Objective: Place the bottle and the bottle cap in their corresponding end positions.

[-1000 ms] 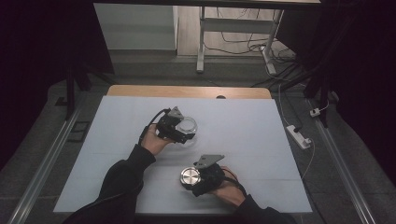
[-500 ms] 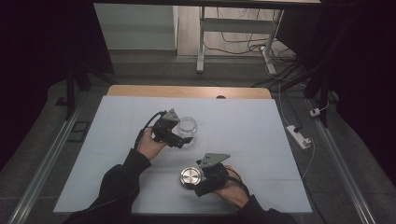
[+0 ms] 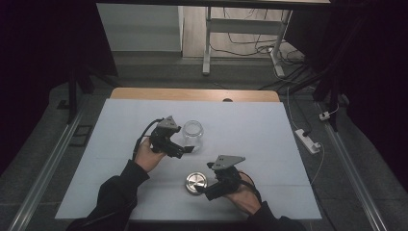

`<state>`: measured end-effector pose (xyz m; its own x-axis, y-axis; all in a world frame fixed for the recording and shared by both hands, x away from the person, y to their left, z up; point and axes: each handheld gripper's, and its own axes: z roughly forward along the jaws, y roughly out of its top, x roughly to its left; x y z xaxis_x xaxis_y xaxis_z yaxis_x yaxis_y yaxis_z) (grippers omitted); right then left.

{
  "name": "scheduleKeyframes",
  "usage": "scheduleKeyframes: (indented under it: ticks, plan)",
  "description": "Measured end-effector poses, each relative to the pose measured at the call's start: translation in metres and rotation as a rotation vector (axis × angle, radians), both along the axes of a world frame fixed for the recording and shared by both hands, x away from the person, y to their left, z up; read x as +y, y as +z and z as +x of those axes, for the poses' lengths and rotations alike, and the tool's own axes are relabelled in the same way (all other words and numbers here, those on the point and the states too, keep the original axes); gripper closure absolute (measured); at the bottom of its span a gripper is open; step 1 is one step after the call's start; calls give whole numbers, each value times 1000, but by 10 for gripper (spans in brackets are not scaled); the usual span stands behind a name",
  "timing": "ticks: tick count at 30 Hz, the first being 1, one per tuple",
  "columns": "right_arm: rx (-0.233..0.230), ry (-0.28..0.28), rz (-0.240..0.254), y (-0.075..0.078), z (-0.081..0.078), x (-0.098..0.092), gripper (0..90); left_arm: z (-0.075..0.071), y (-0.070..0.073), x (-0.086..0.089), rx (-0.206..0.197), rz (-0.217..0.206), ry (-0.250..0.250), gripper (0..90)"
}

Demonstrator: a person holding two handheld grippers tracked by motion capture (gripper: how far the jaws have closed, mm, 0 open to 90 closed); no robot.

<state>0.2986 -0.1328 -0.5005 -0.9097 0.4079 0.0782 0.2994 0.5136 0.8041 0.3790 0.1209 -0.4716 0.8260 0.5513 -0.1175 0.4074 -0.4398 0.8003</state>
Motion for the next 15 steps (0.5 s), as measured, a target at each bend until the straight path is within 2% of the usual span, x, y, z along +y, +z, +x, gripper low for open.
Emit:
scheduleKeyframes:
  ticks: [5,15]
  plan:
    - [4,-9,9,3,1,-4,73,-8,-1,2,10,-24,-25,9]
    - [-2,-21,-9,4,1,-9,35,-27,-3,6,22,-45,-68,0]
